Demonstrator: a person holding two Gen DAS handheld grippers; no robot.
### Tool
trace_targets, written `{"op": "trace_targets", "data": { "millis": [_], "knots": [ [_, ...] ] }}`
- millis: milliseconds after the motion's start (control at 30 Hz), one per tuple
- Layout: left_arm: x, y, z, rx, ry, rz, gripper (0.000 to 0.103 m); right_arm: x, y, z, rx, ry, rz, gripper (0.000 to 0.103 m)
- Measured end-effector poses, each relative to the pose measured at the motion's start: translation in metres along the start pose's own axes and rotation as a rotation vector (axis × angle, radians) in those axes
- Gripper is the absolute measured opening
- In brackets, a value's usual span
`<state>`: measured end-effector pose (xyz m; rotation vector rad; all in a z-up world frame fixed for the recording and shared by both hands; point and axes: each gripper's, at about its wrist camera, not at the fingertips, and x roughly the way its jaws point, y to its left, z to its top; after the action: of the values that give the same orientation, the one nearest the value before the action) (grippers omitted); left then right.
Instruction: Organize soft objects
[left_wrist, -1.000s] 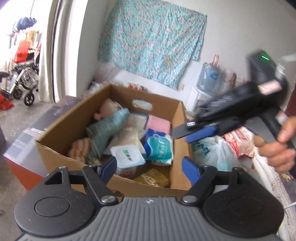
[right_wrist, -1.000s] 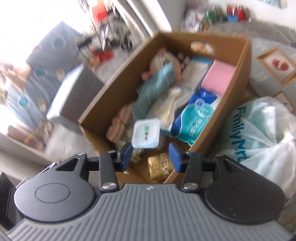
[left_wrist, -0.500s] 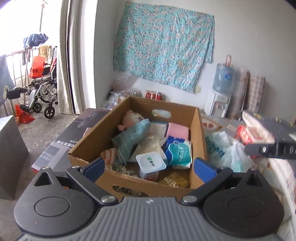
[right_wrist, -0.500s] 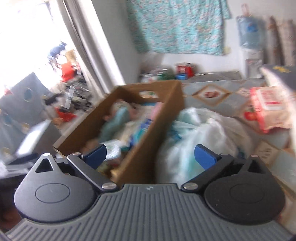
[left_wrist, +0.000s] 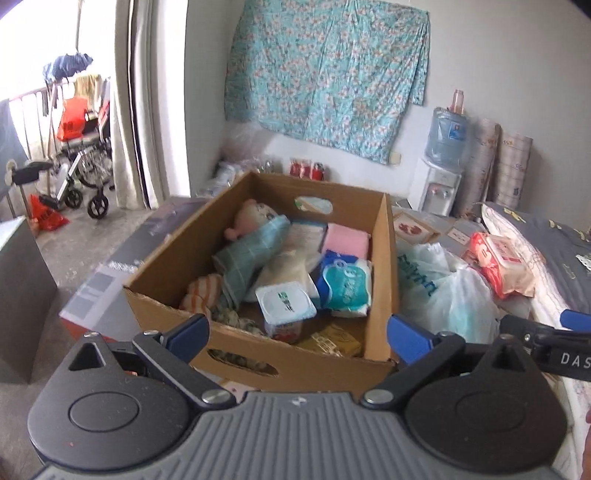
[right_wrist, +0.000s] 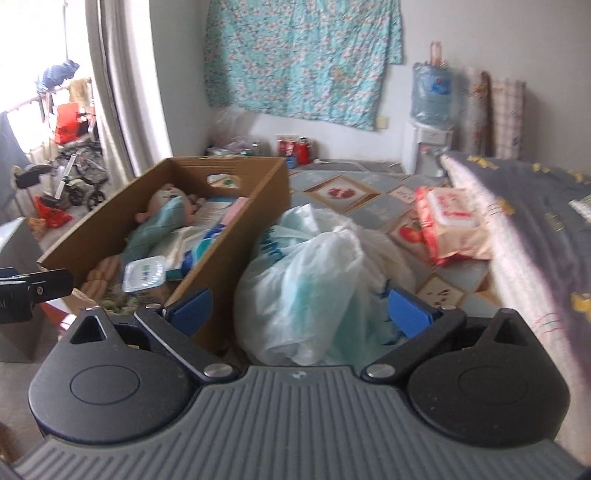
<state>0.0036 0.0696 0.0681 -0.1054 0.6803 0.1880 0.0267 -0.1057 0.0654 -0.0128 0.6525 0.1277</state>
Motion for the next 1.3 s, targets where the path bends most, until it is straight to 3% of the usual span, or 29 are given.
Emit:
{"op": "trace_targets", "data": {
  "millis": [133,267,367,633,967,1133,1300],
  "knots": [
    [0.005,-0.005,-0.001,0.018,0.02,0.008,0.103,-0.007,0.006,0.003,-0.05,-0.017,-0.038,0.102],
    [0.004,-0.011,-0.002,0.077,-0.008,0.063,0.103,-0.016,0.009,0.009,-0.073,-0.061,-0.038,0.102],
    [0.001,-0.009,-0.001,0.074,-0.03,0.059,0.103,-0.02,0.008,0.012,-0.069,-0.071,-0.024,0.102],
    [0.0,0.002,0.001,0.028,-0.027,0.041,0.103,-0.016,0.003,0.019,-0.021,-0.032,0.027,0.102],
    [0.003,-0.001,0.002,0.042,0.015,0.04,0.103,-0.011,0.009,0.003,0.004,-0.014,0.017,0.102],
    [0.003,-0.002,-0.002,0.052,0.035,0.059,0.103,-0.005,0.007,-0.007,0.11,0.032,0.112,0.102],
    [0.005,-0.002,-0.006,0.066,0.055,0.084,0.103,0.005,0.022,-0.009,0.089,0.069,0.148,0.102]
  ]
}}
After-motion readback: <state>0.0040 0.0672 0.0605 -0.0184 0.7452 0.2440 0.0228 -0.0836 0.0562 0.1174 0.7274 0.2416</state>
